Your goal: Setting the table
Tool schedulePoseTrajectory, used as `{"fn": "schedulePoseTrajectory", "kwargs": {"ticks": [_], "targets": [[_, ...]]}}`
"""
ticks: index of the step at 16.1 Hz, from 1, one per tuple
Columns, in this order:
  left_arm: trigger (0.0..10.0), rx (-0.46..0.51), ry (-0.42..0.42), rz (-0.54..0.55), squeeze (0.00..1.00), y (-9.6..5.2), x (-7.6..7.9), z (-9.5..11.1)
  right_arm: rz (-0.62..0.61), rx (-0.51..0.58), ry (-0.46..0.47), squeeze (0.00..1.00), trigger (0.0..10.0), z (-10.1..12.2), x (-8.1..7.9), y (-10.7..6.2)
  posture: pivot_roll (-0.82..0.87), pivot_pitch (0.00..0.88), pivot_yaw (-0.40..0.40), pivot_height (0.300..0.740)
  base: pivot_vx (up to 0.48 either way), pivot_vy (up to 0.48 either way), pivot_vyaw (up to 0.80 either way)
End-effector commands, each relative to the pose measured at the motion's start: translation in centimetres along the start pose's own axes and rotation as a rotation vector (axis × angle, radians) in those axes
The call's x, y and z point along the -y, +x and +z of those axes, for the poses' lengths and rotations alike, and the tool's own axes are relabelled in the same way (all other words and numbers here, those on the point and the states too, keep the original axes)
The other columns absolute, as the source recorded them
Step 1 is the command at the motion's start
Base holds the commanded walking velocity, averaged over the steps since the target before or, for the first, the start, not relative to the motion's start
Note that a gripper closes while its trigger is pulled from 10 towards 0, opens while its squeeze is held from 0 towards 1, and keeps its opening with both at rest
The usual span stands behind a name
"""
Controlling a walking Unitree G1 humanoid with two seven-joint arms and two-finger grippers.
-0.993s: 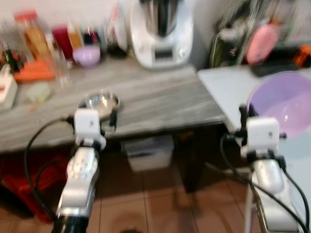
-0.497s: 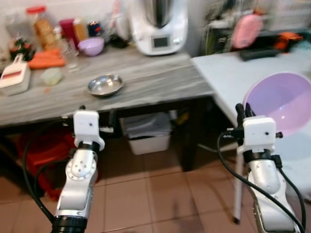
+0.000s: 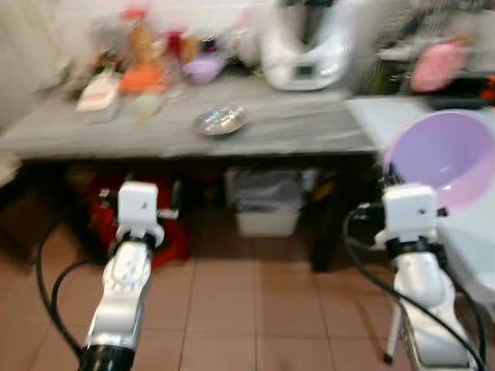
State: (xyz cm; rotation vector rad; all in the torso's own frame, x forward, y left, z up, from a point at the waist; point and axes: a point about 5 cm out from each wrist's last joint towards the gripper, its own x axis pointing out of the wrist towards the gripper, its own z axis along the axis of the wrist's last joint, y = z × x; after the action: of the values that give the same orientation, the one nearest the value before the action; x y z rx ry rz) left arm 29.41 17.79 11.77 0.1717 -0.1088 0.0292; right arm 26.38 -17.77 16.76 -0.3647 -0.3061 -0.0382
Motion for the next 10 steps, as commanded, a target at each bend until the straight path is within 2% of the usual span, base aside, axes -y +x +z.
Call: {"fn": "schedulePoseTrajectory", "kwargs": {"ticks": [1, 7, 10], "targets": [[10.0, 0.002, 0.003, 0.001, 0.00, 0.1, -0.2, 0.0, 0.002, 0.012, -0.004, 0.00, 10.0, 0.2, 0.0, 0.2, -0.04, 0.000, 0.028, 0.740, 0.000, 0.000, 0.80], [10.0, -0.021, 0.005, -0.026, 0.00, 0.2, 0.4, -0.9, 0.026, 0.014, 0.023, 0.00, 10.0, 0.2, -0.6, 0.2, -0.03, 0.000, 0.034, 0.740, 0.000, 0.000, 0.80], [10.0, -0.134, 0.031, -0.038, 0.00, -0.8, 0.4, -4.3, 0.087, -0.012, 0.070, 0.00, 10.0, -0.6, -2.3, 0.2, -0.03, 0.000, 0.032, 0.740, 0.000, 0.000, 0.80]]}}
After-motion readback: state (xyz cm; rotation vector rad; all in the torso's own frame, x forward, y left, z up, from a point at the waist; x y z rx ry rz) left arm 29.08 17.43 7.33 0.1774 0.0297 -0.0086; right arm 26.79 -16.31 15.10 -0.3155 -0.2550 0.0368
